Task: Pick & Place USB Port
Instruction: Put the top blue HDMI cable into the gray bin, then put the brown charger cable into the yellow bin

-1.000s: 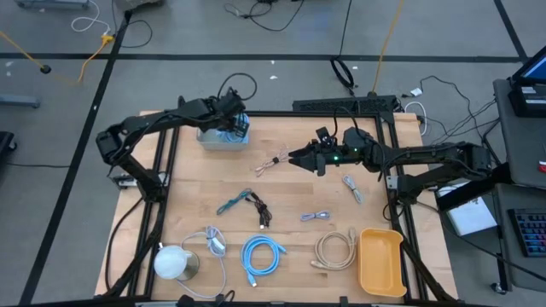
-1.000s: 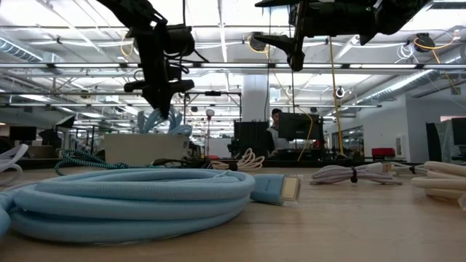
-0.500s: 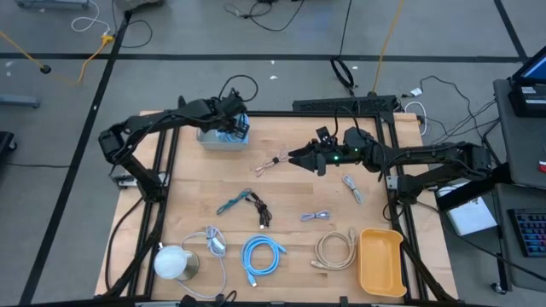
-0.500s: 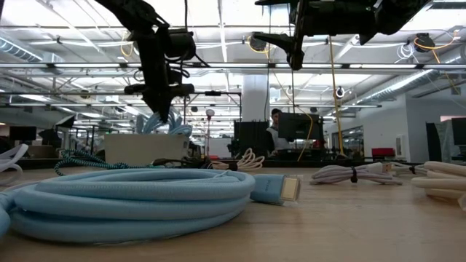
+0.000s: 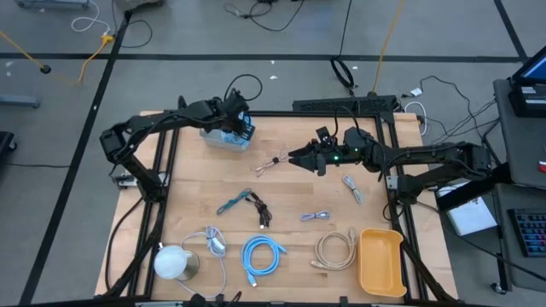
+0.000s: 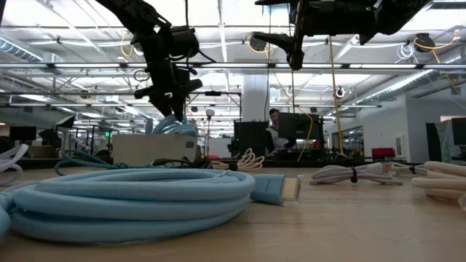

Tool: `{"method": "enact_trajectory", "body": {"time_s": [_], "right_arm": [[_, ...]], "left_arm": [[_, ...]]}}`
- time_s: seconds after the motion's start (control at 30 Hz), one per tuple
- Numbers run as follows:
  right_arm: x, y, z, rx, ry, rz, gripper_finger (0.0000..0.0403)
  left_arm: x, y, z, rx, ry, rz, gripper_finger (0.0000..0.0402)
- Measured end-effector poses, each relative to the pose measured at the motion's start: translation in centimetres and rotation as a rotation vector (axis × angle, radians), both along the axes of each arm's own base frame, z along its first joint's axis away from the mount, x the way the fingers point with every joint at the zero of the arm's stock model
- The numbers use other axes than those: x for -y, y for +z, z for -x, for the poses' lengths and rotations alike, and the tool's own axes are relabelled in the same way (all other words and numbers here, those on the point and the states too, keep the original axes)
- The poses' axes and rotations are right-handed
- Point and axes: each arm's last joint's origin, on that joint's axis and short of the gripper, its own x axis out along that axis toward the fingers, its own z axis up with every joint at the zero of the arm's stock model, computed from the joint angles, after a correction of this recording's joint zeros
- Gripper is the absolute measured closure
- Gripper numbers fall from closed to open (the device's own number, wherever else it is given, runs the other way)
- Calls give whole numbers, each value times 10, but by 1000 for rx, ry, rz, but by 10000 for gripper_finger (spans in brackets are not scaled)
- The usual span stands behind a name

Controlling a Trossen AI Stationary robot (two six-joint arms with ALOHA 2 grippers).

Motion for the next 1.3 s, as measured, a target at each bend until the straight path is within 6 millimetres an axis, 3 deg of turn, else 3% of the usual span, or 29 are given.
{"method": "enact_trajectory", "body": {"time_s": [0.33,0.6,0.8,0.97,1.1,1.2,1.3], "right_arm": [[0,0,0,0,-1,0,149],[0,0,0,1,-2,9,149],[0,6,0,68,-4,76,149],[-7,5,-1,46,110,230,149],[-20,-7,-4,-274,218,478,149],[-22,-14,2,-565,174,819,149],[-15,-23,-2,-677,80,988,149]], "left_arm": [[1,-2,3,-22,8,25,147],[1,14,3,26,4,6,111],[2,69,2,137,-37,-102,113],[13,138,9,352,-137,-164,127],[26,165,21,423,-200,-146,142],[36,174,33,426,-218,-134,154],[45,175,41,389,-216,-118,162]]}}
